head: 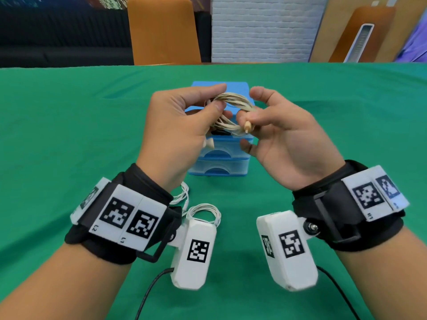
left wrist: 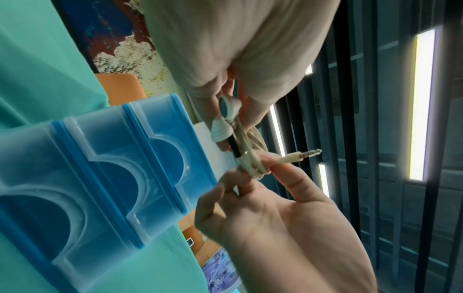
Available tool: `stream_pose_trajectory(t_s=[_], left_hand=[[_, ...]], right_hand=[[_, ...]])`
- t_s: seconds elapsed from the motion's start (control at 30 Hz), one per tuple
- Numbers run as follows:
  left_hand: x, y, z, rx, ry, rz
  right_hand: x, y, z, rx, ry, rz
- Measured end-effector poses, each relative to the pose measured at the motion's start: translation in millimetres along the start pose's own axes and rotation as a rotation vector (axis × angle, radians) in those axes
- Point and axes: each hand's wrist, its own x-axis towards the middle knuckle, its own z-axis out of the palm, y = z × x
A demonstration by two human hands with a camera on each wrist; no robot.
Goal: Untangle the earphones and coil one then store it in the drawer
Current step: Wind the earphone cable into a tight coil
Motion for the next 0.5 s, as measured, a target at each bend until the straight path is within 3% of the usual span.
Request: stream_pose_trajectory(t_s=[0.13, 0.5], left_hand=[[0.9, -0.9, -2.2, -0.037, 0.014, -0.016], [-0.1, -0.2, -0.9, 0.135, 0.003, 0.085]], right_hand=[[2.7, 5.7, 1.9, -0.461, 0.048, -0.235], [5.2, -7.1, -5.8, -0.629, 0.061, -0.27]])
